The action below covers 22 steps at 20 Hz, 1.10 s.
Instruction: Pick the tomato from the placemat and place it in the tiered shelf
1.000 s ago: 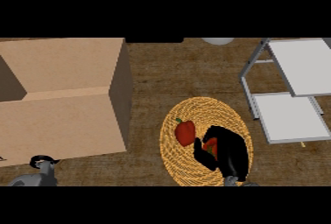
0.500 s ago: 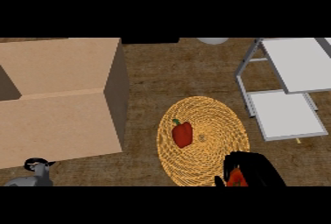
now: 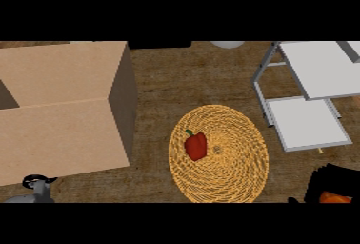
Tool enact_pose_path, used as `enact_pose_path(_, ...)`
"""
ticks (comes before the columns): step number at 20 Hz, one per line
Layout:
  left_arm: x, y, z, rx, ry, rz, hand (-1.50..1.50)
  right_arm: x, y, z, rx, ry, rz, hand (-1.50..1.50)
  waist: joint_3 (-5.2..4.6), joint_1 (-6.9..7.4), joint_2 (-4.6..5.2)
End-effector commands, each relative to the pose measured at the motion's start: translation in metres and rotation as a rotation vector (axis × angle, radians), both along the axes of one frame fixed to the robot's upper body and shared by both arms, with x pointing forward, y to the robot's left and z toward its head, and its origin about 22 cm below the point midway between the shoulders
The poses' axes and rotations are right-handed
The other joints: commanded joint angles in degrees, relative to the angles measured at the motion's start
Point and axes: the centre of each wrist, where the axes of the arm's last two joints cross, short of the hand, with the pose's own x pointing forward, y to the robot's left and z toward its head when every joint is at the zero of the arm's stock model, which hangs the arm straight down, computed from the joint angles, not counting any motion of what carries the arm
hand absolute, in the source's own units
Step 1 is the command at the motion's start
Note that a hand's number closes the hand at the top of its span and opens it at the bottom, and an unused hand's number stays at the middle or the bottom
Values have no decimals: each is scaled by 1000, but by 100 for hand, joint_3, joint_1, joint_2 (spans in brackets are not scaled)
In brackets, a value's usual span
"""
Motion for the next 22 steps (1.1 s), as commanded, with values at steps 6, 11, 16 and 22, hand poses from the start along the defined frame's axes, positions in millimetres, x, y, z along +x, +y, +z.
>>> enact_pose_path(6, -4, -5, -17, 31, 115, -32, 0, -16, -24, 85, 30, -170, -75, 150, -35, -61, 47)
enact_pose_path(11, -6, -17, -12, 15, 105, -65, 0, 7, -52, 125, 110, -155, -181, 150, -36, 131, 51)
enact_pose_path(16, 9, -17, -4, 46, 108, -94, 0, 27, -85, 185, 166, -213, -264, 150, -35, 243, 87)
enact_pose_path(22, -5, -14, -18, 23, 100, -109, 0, 42, -114, 236, 143, -190, -271, 150, -27, 338, 99)
